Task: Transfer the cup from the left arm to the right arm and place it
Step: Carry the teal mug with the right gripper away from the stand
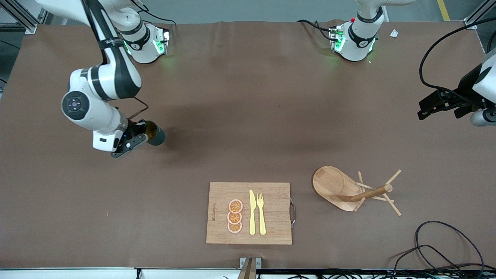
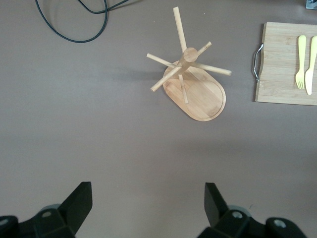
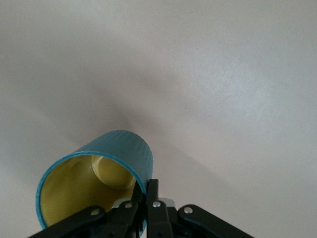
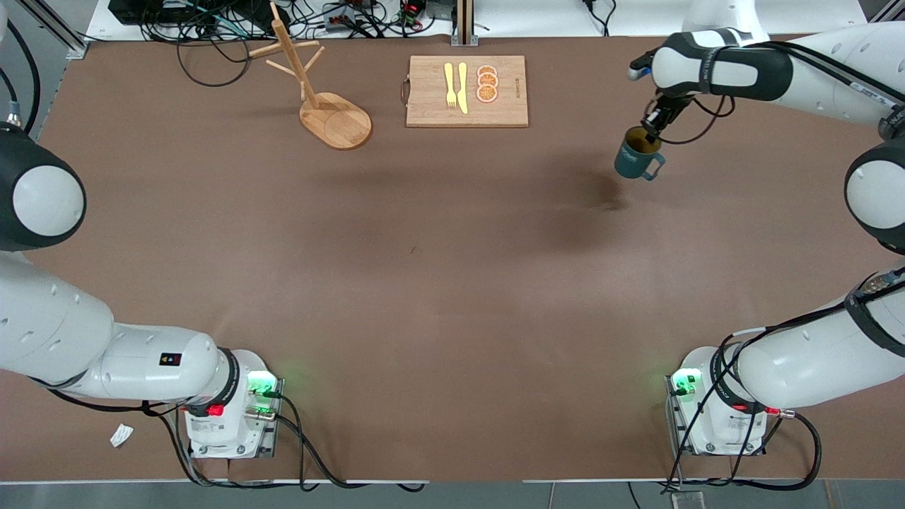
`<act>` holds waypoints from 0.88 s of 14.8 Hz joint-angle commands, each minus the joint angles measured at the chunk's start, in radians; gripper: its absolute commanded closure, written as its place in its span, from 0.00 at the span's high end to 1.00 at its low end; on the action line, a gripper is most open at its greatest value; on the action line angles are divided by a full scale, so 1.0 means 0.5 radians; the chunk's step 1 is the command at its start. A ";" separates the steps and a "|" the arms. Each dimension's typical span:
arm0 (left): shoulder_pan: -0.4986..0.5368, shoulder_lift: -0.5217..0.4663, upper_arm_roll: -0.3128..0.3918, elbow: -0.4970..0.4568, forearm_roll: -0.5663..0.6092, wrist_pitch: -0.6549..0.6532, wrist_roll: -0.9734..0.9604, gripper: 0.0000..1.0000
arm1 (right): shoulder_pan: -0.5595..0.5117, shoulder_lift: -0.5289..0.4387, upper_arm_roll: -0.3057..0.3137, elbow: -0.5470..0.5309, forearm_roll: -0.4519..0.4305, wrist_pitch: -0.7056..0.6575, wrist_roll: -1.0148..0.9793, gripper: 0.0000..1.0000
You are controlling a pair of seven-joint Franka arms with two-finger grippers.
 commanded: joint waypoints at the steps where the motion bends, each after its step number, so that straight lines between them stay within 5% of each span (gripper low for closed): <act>1: -0.013 0.002 -0.003 0.044 0.025 -0.031 -0.006 1.00 | -0.094 -0.106 0.035 -0.178 -0.064 0.147 -0.465 0.00; 13: -0.007 -0.231 -0.037 -0.214 0.031 -0.052 -0.055 1.00 | -0.597 -0.014 0.041 -0.366 -0.067 0.702 -2.028 0.00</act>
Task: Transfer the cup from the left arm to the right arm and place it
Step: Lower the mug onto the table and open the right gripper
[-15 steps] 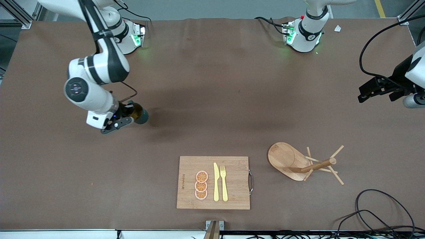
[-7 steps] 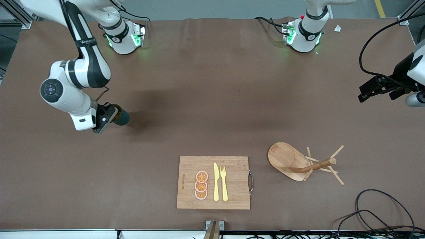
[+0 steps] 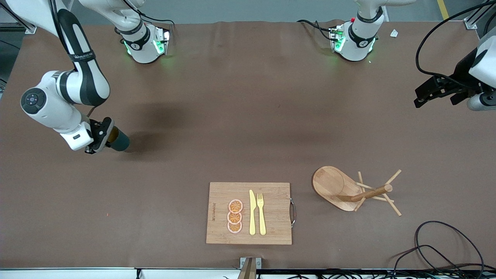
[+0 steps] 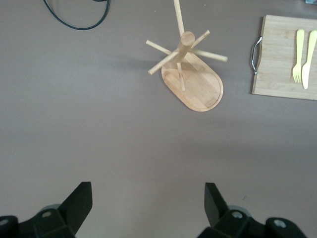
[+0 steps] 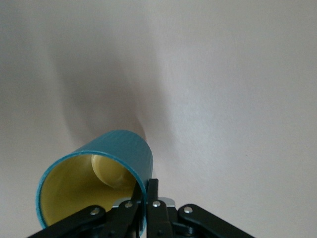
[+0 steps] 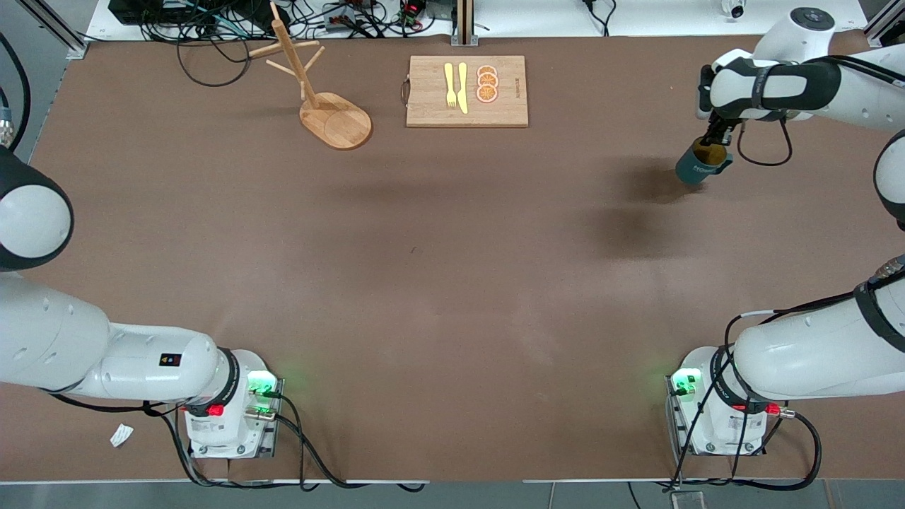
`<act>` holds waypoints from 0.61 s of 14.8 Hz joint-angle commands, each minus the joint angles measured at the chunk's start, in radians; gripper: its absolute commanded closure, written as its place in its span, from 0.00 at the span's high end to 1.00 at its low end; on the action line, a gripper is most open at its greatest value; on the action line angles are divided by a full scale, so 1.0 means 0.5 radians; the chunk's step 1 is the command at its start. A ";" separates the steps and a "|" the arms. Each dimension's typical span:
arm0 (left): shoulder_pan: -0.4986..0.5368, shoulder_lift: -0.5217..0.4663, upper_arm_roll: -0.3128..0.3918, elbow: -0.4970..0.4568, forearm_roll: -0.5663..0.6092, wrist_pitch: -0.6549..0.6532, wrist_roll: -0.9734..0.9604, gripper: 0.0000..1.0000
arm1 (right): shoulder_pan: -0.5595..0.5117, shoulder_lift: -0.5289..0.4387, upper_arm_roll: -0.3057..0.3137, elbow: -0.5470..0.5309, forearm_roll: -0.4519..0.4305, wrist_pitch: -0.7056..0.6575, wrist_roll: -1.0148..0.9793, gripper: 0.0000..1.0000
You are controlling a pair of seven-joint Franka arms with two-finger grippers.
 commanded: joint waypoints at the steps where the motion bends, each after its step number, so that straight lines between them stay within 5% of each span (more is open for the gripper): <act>1: 0.005 -0.076 -0.006 -0.085 0.031 -0.001 0.039 1.00 | -0.108 0.008 0.040 -0.064 -0.006 0.126 -0.219 0.00; 9: 0.005 -0.116 0.000 -0.134 0.047 -0.019 0.045 1.00 | -0.148 0.097 0.040 -0.070 -0.003 0.117 -0.225 0.02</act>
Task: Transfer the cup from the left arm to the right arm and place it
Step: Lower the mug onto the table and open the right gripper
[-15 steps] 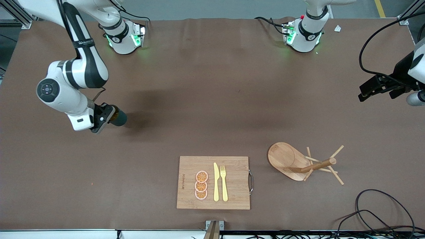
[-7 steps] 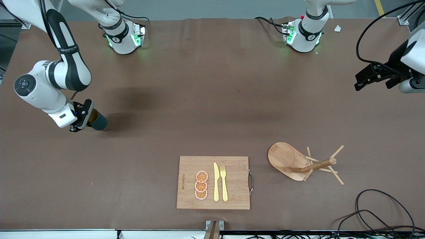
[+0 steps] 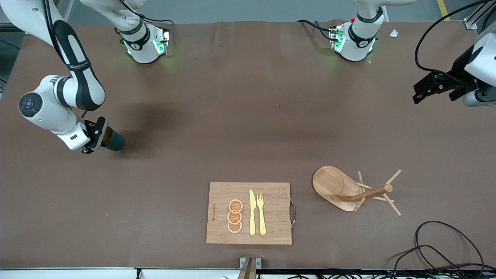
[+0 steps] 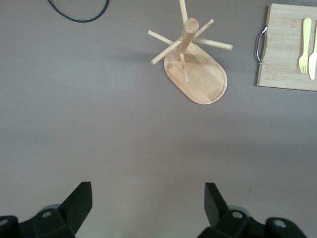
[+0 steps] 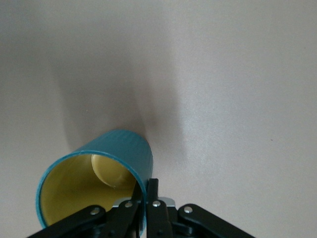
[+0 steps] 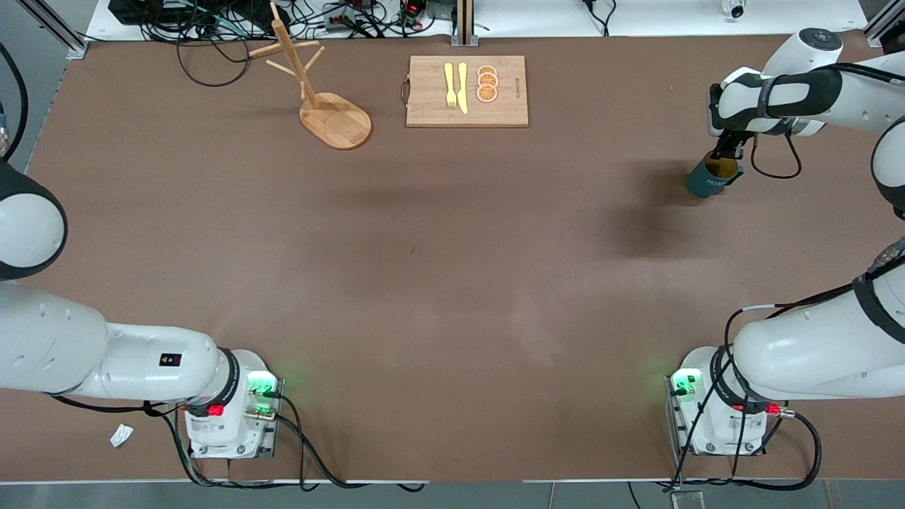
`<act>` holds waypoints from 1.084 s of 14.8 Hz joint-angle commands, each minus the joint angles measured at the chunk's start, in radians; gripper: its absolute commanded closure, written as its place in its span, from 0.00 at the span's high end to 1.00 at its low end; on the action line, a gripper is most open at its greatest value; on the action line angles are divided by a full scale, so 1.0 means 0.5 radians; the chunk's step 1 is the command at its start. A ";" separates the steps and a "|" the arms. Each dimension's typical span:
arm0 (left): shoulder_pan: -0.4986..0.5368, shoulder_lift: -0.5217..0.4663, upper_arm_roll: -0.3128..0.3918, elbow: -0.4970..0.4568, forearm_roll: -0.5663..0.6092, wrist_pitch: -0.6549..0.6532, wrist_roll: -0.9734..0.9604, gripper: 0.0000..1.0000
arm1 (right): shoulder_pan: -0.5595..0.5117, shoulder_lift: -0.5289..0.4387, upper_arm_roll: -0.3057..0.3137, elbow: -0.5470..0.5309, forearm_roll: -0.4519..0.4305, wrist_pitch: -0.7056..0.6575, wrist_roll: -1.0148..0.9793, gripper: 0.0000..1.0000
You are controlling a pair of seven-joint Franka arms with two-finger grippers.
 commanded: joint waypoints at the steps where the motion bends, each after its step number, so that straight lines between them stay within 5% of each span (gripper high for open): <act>1: 0.002 -0.058 -0.004 -0.039 0.036 -0.028 0.033 1.00 | -0.033 -0.031 0.035 -0.042 -0.002 0.051 -0.045 0.11; 2: 0.002 -0.054 -0.004 -0.036 0.030 -0.029 0.043 1.00 | -0.039 -0.028 0.038 -0.042 -0.002 0.054 -0.045 0.47; 3: 0.005 -0.057 -0.004 -0.039 0.024 -0.029 0.085 1.00 | -0.039 -0.027 0.038 -0.042 -0.002 0.048 -0.045 0.97; 8: 0.002 -0.045 0.005 -0.027 0.015 -0.026 0.129 1.00 | -0.030 -0.064 0.041 0.059 0.014 -0.145 0.105 1.00; 16: 0.002 -0.018 0.005 0.013 0.015 -0.025 0.098 1.00 | 0.040 -0.144 0.051 0.690 0.014 -1.255 1.562 1.00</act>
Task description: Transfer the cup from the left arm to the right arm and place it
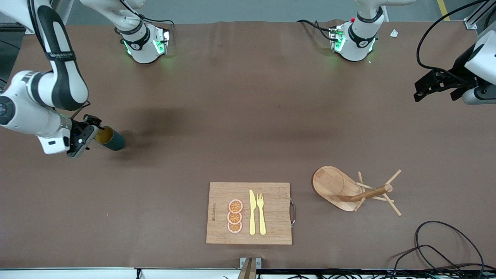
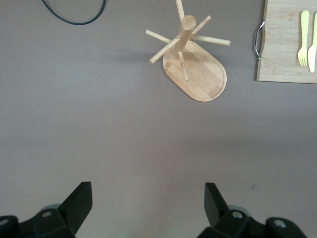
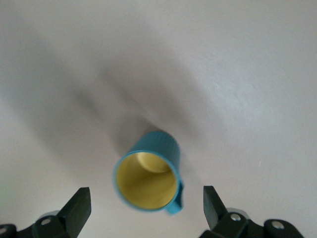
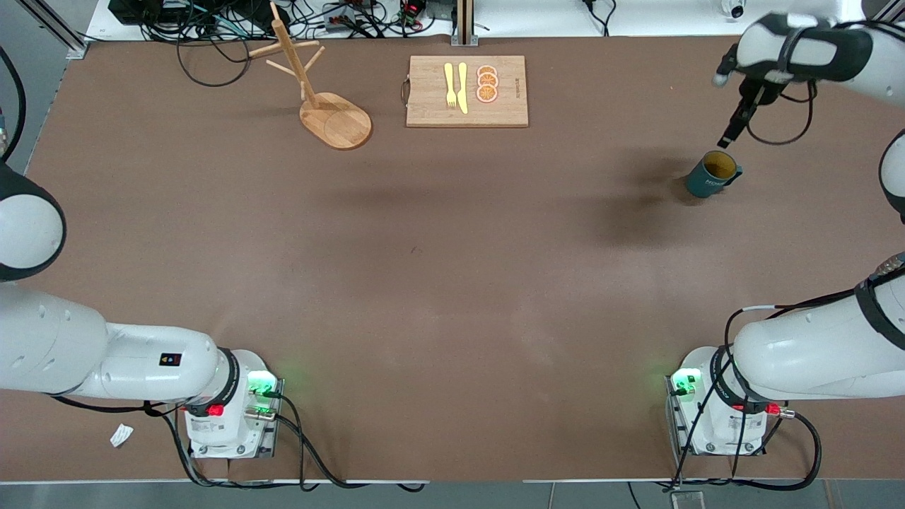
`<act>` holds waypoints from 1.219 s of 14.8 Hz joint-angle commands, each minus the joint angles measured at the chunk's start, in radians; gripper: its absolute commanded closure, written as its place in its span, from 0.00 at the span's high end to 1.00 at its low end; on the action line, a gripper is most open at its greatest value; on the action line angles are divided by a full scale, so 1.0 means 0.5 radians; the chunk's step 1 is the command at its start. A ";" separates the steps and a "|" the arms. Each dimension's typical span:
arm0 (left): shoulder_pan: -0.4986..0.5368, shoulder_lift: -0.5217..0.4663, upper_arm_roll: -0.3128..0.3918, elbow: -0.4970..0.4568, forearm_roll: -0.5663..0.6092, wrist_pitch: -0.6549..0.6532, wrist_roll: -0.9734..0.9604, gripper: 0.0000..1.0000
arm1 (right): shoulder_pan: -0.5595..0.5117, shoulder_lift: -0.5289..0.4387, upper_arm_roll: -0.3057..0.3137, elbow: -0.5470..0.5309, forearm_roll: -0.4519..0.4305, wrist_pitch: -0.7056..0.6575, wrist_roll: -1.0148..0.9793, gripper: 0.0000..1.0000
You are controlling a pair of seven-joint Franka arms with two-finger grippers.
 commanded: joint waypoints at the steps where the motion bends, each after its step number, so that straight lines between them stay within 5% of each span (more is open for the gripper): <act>1: -0.003 -0.005 0.002 0.012 0.015 -0.015 0.009 1.00 | 0.019 -0.017 0.009 0.242 0.010 -0.309 0.380 1.00; 8: -0.006 -0.002 0.002 0.009 0.021 -0.015 0.005 1.00 | 0.108 -0.244 0.015 0.436 0.013 -0.650 1.524 1.00; 18: -0.006 -0.002 0.002 0.009 0.024 -0.015 0.009 1.00 | 0.108 -0.226 0.009 0.942 -0.021 -1.129 1.762 1.00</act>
